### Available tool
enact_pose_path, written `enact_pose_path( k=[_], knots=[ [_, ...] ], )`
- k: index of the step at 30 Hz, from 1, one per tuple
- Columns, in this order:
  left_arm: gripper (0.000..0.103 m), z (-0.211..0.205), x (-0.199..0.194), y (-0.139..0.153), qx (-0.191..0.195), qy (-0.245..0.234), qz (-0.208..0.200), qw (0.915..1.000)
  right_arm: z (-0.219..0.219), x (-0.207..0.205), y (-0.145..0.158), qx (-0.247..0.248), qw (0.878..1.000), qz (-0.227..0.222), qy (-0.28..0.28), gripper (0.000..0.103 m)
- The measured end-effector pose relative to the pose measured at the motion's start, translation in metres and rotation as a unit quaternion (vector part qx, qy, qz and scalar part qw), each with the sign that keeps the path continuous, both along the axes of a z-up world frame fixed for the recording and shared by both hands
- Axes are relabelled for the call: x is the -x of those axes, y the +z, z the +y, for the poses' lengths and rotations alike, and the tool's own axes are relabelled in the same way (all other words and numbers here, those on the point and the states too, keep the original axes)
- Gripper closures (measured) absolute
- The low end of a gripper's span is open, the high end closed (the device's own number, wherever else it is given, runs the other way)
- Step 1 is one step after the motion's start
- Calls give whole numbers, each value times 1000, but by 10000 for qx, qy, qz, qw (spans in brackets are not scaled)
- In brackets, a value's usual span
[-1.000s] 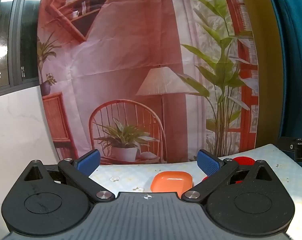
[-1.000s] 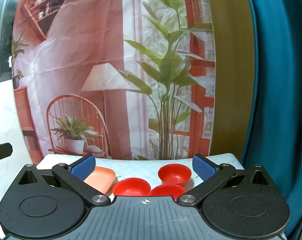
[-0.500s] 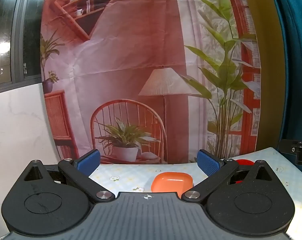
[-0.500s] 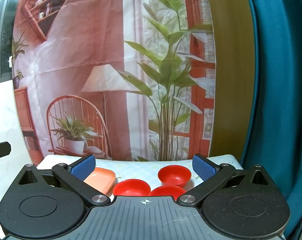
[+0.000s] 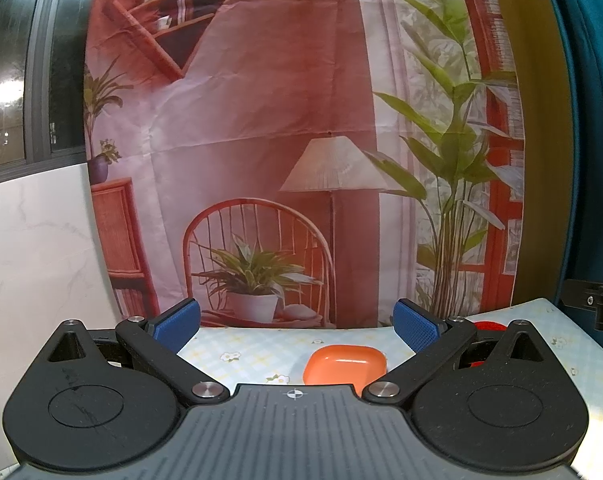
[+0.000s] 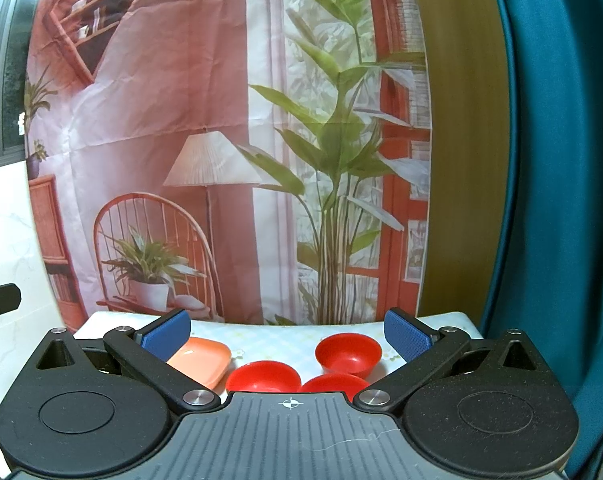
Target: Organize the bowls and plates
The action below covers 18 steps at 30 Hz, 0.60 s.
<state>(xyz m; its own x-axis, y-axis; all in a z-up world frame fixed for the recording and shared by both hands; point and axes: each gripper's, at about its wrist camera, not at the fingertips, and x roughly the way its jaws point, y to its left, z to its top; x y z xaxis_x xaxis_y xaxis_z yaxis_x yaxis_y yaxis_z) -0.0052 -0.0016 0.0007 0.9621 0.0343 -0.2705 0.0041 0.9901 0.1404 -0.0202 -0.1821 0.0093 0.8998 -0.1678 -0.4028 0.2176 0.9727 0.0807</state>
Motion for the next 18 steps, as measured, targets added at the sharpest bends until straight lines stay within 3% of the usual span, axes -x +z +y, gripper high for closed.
enact_pose_path(
  k=[18],
  knots=[
    [0, 0, -1, 0, 15, 25, 19, 10000, -1, 0, -5, 9, 10000, -8, 0, 0]
  ],
)
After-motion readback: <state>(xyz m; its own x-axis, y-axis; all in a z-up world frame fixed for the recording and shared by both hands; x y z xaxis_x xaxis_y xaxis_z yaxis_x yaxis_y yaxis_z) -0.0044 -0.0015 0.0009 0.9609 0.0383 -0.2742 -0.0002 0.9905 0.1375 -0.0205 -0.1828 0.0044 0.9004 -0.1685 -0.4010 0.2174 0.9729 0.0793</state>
